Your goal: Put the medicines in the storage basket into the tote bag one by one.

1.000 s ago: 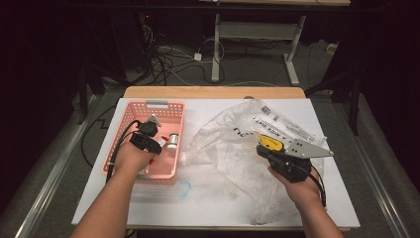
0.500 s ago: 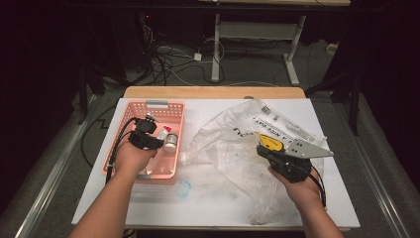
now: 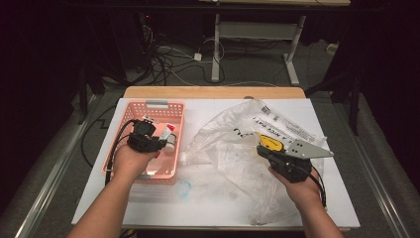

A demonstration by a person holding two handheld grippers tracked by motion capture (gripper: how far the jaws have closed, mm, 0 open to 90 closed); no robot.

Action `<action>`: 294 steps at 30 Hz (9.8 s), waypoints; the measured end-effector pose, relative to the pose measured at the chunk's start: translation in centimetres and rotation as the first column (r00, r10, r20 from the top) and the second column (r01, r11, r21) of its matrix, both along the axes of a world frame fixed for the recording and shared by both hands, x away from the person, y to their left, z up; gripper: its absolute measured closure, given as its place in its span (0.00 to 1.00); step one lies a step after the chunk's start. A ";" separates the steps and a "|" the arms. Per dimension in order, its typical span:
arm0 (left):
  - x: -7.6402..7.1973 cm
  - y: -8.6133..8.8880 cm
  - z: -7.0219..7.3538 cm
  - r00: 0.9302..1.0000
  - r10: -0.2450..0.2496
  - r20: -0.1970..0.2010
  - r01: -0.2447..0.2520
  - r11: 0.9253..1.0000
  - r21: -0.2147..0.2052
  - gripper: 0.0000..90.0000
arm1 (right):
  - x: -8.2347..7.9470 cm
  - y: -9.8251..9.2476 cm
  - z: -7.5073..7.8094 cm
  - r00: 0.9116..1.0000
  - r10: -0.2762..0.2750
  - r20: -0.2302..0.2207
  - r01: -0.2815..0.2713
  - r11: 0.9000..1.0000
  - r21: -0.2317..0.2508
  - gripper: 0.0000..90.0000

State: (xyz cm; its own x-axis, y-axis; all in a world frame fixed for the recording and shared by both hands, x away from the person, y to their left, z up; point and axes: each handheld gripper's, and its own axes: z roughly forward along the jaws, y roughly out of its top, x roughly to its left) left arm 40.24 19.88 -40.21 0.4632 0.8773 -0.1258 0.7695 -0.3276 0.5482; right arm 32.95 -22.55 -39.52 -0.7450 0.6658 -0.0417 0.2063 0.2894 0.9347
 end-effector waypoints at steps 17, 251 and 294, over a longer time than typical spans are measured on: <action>-3.7 -2.3 3.0 0.989 -0.103 0.106 0.112 0.990 -0.083 0.75 | 0.1 0.1 0.0 1.000 -0.004 -0.002 0.004 1.000 0.005 1.00; 5.9 -0.6 -3.0 0.989 0.071 -0.134 -0.081 0.994 -0.075 0.36 | 0.3 -1.2 0.1 1.000 -0.027 0.012 0.027 0.999 0.042 1.00; 3.8 -2.2 -2.5 0.987 0.021 -0.161 -0.016 0.999 0.029 0.59 | 0.2 -1.1 0.1 1.000 -0.024 0.017 0.023 0.999 0.035 1.00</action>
